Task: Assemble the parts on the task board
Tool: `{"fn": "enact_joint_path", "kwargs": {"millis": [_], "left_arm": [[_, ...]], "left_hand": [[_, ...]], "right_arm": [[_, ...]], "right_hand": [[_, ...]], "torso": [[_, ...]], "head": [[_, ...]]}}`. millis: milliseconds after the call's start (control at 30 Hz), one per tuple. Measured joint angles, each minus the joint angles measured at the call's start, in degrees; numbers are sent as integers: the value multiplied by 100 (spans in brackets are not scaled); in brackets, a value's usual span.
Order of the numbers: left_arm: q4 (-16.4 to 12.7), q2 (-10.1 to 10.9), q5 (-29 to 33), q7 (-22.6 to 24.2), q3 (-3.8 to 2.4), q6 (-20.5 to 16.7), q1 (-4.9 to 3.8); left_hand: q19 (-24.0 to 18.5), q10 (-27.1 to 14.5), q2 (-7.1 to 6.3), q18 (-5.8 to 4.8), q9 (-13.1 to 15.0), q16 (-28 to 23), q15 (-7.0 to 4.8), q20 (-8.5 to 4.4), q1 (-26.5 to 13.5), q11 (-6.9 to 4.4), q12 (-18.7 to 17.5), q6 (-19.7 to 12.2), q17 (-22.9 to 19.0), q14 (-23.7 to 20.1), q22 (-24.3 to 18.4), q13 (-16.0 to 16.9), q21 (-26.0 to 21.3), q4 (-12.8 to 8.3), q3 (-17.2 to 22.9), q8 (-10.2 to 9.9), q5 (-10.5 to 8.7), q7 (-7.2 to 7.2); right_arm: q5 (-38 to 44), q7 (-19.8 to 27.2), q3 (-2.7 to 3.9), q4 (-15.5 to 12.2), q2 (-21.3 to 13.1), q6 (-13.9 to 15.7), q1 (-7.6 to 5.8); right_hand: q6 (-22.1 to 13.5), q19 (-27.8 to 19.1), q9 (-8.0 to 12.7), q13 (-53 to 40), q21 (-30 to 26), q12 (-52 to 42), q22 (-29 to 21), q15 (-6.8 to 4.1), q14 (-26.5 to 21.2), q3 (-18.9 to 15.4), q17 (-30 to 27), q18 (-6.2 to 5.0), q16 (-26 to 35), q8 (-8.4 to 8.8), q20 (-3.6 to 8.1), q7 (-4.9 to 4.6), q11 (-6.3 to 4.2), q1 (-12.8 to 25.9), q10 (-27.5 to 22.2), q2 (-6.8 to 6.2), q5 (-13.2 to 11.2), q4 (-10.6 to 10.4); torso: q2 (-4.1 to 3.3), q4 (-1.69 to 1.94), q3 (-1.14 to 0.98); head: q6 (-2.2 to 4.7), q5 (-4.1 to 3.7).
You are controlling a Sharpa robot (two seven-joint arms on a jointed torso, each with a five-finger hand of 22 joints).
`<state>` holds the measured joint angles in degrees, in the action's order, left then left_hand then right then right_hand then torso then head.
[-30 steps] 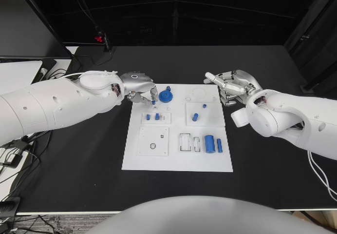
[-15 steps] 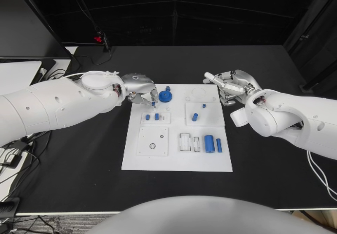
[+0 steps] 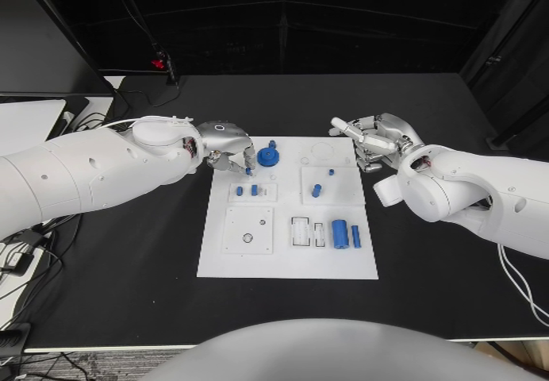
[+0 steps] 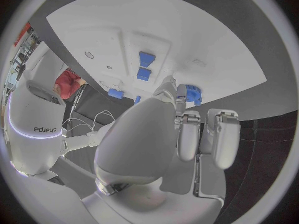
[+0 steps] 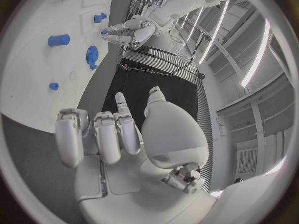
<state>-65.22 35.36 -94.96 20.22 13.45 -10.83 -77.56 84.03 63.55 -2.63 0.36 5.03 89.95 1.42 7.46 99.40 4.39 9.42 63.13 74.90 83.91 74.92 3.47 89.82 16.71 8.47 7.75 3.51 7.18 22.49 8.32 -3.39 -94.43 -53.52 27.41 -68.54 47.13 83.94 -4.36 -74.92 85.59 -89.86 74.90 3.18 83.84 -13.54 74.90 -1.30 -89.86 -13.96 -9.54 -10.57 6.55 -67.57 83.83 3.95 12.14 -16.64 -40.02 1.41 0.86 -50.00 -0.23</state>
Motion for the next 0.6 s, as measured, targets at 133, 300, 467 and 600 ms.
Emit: {"fn": "enact_joint_path", "kwargs": {"millis": [133, 300, 467, 600], "left_arm": [[51, -26, 0, 4, 0, 25, 5], [89, -73, 0, 11, 0, 63, 19], [112, -97, 1, 18, -2, 74, 20], [128, -101, 1, 22, -3, 80, 23]], "left_hand": [[0, 0, 0, 0, 0, 0, 0, 0, 0, 0, 0, 0, 0, 0, 0, 0, 0, 0, 0, -10, 0, 0], [0, 0, 0, 0, 0, 0, 0, 0, 0, 0, 0, -8, 0, 0, 0, 0, 0, 0, 0, -10, 0, -8], [0, 0, 0, 0, 0, 0, 0, 0, 0, 0, 0, -9, 0, 0, 0, 0, 0, 0, 0, -11, 0, -8], [0, 0, 0, 0, -1, 0, 0, 0, 1, 0, 0, -9, 0, 0, -1, 0, 0, 0, 0, -11, 0, -8]], "right_arm": [[0, 0, 0, -2, -4, 0, 0], [0, 0, 0, -4, -3, 0, 0], [0, 0, 0, -4, -1, 0, 0], [0, 0, 0, -4, -2, 0, 0]], "right_hand": [[0, 0, 0, 0, 0, 0, 0, 0, 0, 0, 0, 0, 0, 0, 0, 0, 0, -22, 0, 22, 0, 0], [0, 0, 0, 0, 0, 0, 0, 0, 0, 0, 0, 0, 0, 0, 0, 0, 0, -22, 0, 22, 0, 0], [0, 0, 0, 0, 0, 0, 0, 0, 0, 0, 0, -1, 0, 0, 0, 0, 0, -22, 0, 22, 0, 0], [0, 0, 0, 0, 0, 0, 0, 0, 0, 0, 0, 0, 0, 0, 0, 0, 0, -22, 0, 22, 0, 0]], "torso": [[0, 0, -2], [0, 0, -3], [0, 0, -2], [1, 0, -2]], "head": [[0, -1], [0, -1], [0, -2], [0, -7]]}}
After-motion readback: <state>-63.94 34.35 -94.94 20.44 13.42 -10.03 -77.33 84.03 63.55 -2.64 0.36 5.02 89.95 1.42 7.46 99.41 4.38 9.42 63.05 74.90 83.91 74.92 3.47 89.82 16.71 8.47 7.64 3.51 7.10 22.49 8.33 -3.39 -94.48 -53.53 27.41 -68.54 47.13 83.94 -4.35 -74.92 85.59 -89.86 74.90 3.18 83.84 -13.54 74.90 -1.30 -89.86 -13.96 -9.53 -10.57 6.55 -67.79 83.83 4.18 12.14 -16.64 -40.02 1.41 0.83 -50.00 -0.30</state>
